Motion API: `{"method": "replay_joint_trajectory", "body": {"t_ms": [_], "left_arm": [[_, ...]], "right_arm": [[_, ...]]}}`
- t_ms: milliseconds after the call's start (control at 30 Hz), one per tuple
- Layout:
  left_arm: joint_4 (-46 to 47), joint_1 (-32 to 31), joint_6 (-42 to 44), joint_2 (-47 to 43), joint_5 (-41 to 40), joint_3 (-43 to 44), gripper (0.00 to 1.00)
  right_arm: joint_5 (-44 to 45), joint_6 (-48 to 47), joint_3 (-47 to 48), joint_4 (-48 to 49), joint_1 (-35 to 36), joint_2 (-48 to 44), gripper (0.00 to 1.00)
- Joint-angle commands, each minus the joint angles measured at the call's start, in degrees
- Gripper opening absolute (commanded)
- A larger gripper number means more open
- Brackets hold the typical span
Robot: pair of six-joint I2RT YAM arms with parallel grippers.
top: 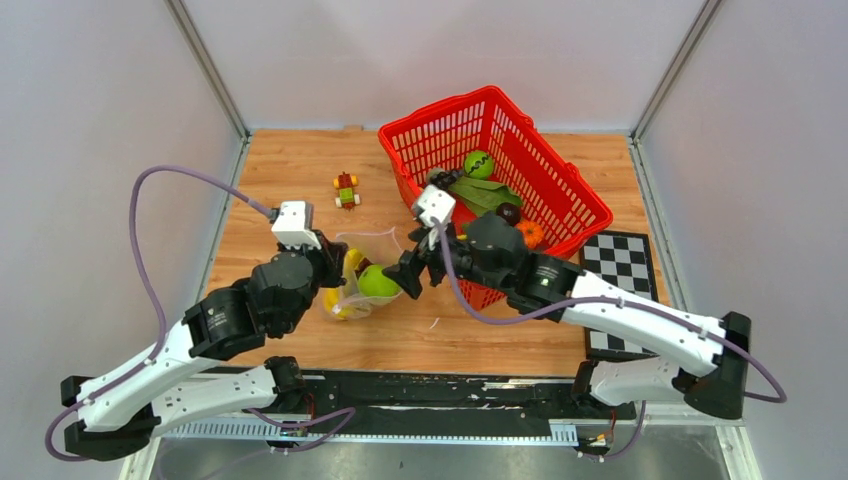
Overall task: Place the food in the zip-top bag and seal the zipper
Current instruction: Place the fake fruit in the zipper food storage bag, then adjust the zipper food storage bag at the center of the board.
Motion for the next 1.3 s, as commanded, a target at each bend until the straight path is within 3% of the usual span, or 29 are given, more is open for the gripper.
{"method": "replay_joint_trajectory", "body": {"t_ms": [0,100,300,600,700,867,900,1033,1133,1267], "left_arm": [[-3.8,0.12,-0.9,-3.07,-13.45,4.67,0.0],[-3.97,0.1,1.06,-5.37,-15.83,5.38,0.0],[-3.38,0.1,0.34,-2.88,-10.66,5.14,0.0],[-2.48,0.14,0.19,-2.28,-8.54,4.8,0.0],[-2.6,0.12,0.12,-2.89,-8.67,4.39,0.0],[-3.93,0.11,-0.11,-3.86,-10.56,2.95,0.0],[-4.91,0.12,-0.16,-3.74,-11.63,2.6,0.0],[-9.81,0.11,-2.67,-3.32,-15.85,1.19,0.0],[-11.92,0.11,-3.69,-4.59,-17.02,1.73,0.0],[-12.13,0.1,-2.98,-7.3,-16.69,3.42,0.0]], "right_arm": [[12.55,0.98,1.11,-1.09,-0.53,-6.73,0.8],[12.48,4.75,0.81,-3.17,-2.1,-8.43,0.8],[0.07,13.77,7.07,-7.98,-2.73,-0.6,0.86],[1.31,17.08,15.24,-15.41,-2.47,12.28,0.84],[4.05,15.95,17.28,-17.61,-2.46,15.56,0.76],[0.44,14.85,18.87,-14.72,-2.01,15.7,0.07],[-0.41,14.39,19.15,-13.19,-1.76,15.03,0.0],[-10.09,13.87,23.51,-8.49,-1.37,15.16,0.0],[-15.14,12.49,31.25,-11.22,-0.75,19.83,0.0],[-3.3,10.42,38.57,-20.79,-0.65,25.56,0.0]]}}
